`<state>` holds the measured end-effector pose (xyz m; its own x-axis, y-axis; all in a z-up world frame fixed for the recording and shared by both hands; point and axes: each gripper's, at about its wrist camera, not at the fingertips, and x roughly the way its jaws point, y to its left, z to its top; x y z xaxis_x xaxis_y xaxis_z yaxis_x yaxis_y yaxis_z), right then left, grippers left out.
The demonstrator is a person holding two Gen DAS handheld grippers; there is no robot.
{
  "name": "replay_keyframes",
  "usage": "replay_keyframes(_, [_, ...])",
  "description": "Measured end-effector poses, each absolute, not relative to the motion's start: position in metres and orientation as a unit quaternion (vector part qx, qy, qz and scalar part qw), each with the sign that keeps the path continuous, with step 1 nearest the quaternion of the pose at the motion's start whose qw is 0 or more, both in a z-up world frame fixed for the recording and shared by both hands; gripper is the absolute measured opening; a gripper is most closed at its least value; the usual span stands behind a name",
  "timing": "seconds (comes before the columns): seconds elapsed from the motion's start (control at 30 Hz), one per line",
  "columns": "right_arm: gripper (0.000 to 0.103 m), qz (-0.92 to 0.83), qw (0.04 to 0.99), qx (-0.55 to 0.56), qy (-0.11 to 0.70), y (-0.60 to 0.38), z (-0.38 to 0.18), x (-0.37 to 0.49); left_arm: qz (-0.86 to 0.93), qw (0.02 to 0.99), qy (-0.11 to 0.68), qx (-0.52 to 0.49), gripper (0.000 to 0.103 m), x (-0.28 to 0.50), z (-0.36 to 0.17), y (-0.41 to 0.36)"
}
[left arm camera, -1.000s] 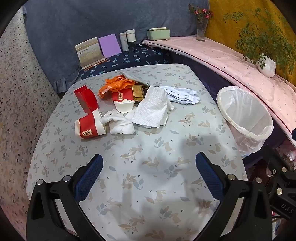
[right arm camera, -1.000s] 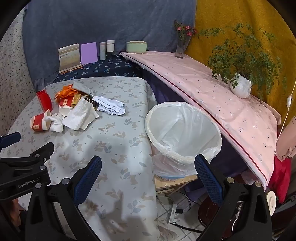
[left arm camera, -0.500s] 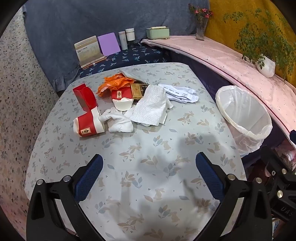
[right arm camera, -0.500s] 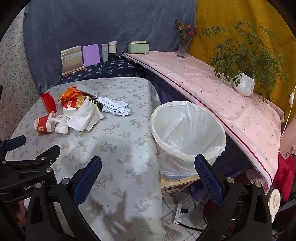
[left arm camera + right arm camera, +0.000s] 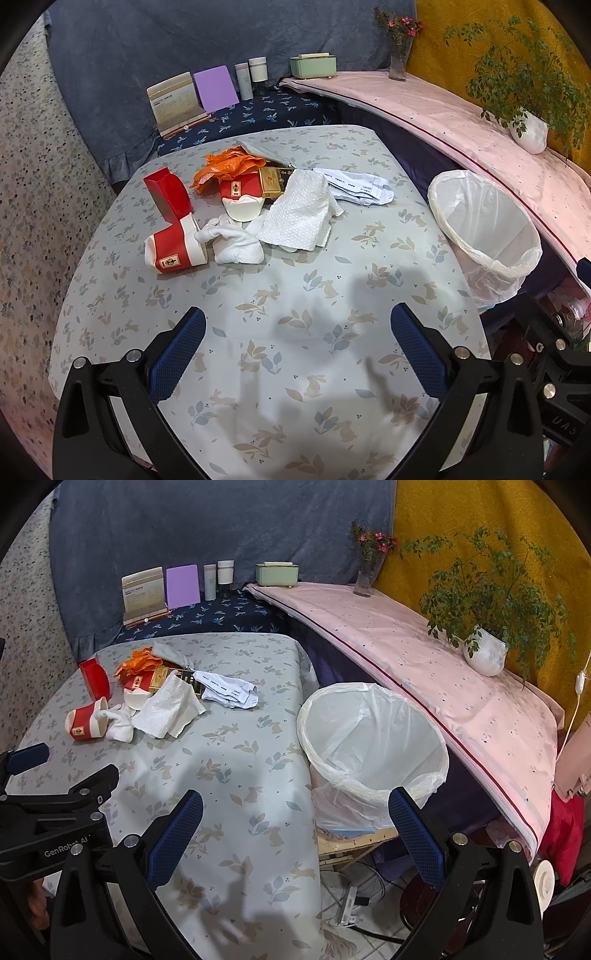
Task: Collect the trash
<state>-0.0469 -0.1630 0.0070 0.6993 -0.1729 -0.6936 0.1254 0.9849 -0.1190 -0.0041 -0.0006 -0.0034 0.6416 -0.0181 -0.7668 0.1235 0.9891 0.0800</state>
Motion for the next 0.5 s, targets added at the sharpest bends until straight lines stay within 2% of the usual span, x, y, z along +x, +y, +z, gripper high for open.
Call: replay_keyframes(0.5, [0.096, -0.080, 0.922, -0.030, 0.378, -0.1627, 0.0071, -0.0473, -0.042, 0.905, 0.419, 0.062, 0.096, -0.0026, 0.0021, -0.0017])
